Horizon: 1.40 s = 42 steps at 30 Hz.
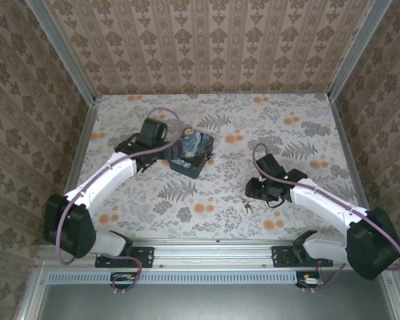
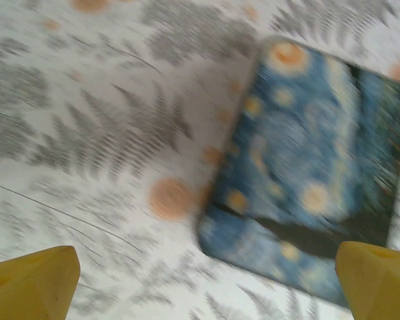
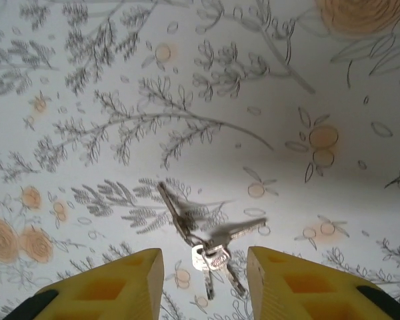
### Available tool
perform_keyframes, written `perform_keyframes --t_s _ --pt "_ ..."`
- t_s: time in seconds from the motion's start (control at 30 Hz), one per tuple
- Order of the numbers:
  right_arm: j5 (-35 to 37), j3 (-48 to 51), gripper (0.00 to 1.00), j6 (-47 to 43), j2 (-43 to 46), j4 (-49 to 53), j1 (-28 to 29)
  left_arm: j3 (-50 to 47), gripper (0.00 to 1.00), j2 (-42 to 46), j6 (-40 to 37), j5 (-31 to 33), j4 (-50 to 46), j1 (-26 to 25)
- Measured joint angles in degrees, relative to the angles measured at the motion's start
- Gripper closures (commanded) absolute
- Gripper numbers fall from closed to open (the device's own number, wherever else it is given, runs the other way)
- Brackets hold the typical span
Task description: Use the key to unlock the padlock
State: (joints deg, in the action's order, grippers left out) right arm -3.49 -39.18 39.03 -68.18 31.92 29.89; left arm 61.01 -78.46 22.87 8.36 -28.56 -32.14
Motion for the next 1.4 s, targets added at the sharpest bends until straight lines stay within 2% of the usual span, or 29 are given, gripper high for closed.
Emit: perform_keyframes --t_s 0.07,0.17,0.33,0.63,1.4 --pt "0.13 0.0 0.64 -0.92 0.33 -0.31 1.46 -2.16 0.0 1.27 2.49 -1.18 -0.24 -5.27" --pt "0.31 -0.11 0.69 -5.03 0.35 -1.11 2.34 -6.29 0.0 2.93 6.05 -3.1 -0.22 -10.36" --pt "0.07 0.04 0.73 -12.09 0.2 -3.96 2.25 -10.32 0.0 3.3 10.23 -5.75 -0.22 -14.03" --pt "-1.7 1.25 0.76 -17.18 -5.92 -9.27 2.25 -10.8 0.0 3.96 12.28 -7.15 0.42 -14.45" --pt "-1.68 2.27 0.77 -17.66 -12.17 -11.04 2.34 -11.54 0.0 3.96 12.28 -8.63 1.97 -13.51"
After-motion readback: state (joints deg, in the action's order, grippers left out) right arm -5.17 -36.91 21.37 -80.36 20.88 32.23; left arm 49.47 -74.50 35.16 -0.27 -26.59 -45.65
